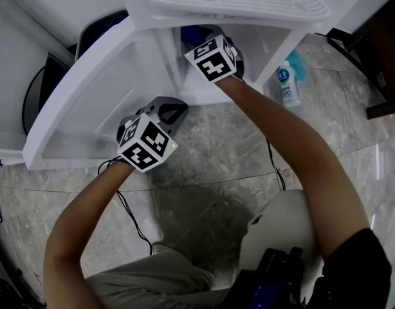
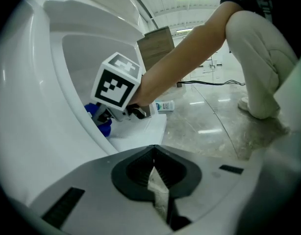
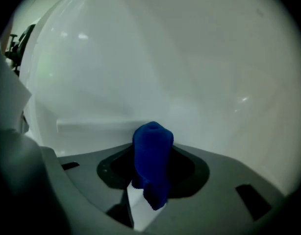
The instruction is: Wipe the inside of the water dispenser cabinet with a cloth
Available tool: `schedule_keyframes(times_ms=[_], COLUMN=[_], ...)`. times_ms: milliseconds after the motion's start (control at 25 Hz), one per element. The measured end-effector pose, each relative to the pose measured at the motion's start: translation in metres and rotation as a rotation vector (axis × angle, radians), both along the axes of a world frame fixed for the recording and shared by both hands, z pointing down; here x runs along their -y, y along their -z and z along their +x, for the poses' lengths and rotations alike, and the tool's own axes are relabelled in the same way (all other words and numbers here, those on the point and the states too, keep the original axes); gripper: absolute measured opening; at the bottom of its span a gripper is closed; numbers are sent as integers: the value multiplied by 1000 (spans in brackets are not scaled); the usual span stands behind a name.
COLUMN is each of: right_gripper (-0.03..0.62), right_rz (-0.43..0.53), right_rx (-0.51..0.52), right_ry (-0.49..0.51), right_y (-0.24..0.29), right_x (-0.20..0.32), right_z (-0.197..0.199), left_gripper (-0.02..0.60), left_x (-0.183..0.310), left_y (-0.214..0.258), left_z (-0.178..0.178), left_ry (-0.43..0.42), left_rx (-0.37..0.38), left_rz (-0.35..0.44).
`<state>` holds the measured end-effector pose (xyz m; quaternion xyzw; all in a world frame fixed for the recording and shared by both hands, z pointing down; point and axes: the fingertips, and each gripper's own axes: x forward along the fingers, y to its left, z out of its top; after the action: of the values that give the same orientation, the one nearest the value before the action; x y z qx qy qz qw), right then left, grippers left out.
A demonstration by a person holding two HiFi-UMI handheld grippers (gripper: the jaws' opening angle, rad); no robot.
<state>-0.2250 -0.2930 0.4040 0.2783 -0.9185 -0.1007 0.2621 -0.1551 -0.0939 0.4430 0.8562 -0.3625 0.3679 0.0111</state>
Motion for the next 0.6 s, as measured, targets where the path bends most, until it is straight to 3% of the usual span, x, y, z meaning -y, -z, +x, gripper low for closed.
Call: schedule_keyframes(times_ms=[160,360,600], right_gripper=[150,150,150], right_rz=[29,180,226], right_rx=[244,547,678], right_ry=[-62,3,-8], right_y=[50,122,145], right_x=[8,-9,-14], right_z=[6,5,7], left_gripper=[8,8,8], left_x=[-3,-10,-15], left_y=[8,8,0], left_z=[9,10,3], left_ry=[-23,-28,-15], left_rx=[-23,-29,-20], left_rz=[13,5,-11])
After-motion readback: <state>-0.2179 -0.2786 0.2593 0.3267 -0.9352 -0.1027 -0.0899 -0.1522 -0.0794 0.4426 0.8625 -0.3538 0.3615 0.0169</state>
